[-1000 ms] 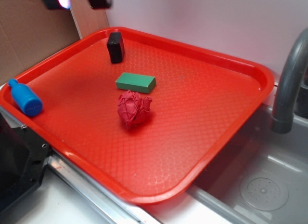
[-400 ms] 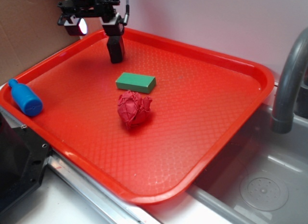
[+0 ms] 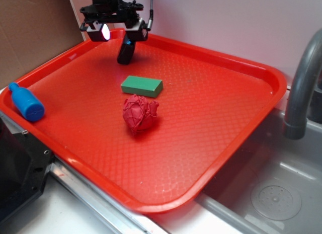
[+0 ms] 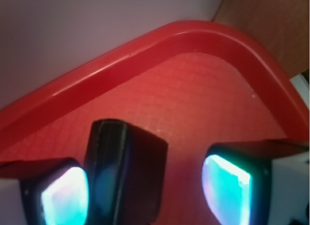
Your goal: Grab the black box.
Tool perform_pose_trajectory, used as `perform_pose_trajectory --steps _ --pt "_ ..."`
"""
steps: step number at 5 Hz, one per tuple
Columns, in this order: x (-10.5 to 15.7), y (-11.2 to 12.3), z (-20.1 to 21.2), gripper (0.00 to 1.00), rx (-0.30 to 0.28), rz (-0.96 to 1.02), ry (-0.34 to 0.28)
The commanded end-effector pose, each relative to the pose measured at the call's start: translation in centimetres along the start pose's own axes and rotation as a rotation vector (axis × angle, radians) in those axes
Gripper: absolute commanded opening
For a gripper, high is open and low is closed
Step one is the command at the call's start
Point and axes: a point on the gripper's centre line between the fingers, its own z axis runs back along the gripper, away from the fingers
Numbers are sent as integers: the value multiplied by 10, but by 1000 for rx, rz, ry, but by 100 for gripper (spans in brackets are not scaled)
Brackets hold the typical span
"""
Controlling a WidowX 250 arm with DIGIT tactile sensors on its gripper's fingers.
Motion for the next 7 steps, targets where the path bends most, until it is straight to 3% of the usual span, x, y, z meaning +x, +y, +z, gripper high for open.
perform_pose_trajectory --steps 1,4,5,6,7 --pt "12 -7 26 100 -28 -10 -82" --pt "11 0 6 100 -27 16 26" --pt "11 3 4 100 -22 1 18" --pt "12 2 -2 0 -28 17 45" --pt "15 1 -7 0 -21 11 56"
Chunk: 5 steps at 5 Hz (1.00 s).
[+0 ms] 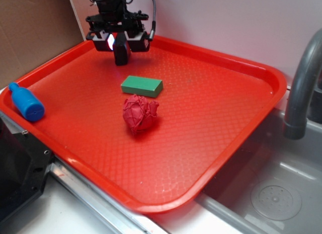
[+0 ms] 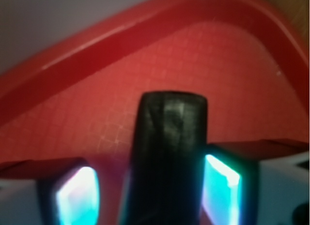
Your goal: Grab the black box.
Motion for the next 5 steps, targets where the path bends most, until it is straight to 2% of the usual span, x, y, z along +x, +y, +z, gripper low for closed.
perform_pose_trajectory --steps 1,2,3,4,5 --pt "22 2 14 0 -7 -6 -48" --pt "12 -8 42 0 -26 -53 -107" --pt "-18 -26 98 0 -77 -208 -179" --pt "-41 -24 155 0 -70 -288 -92" --pt "-53 -17 210 0 -168 -348 -22"
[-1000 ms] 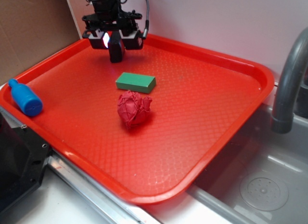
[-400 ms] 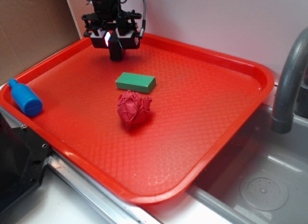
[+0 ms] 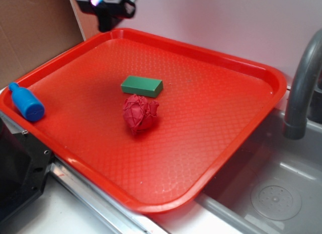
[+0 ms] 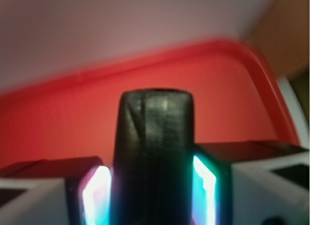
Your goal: Grab the black box.
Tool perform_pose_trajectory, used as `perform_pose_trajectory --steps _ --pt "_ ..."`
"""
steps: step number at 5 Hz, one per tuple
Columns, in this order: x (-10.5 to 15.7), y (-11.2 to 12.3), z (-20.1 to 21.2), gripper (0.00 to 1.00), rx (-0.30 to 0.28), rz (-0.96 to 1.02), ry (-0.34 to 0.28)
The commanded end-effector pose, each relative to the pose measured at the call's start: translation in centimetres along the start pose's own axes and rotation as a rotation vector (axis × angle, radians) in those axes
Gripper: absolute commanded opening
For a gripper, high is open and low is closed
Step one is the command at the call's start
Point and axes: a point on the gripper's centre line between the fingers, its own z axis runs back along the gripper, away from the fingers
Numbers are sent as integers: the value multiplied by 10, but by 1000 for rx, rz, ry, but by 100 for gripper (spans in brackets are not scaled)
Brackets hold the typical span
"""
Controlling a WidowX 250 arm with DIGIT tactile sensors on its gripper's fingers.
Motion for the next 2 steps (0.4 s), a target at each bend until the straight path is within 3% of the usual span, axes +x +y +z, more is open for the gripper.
perform_pose_trajectory --steps 1,2 --pt "-9 -7 108 0 -181 -175 7" --pt "-8 -6 106 0 -186 -175 49"
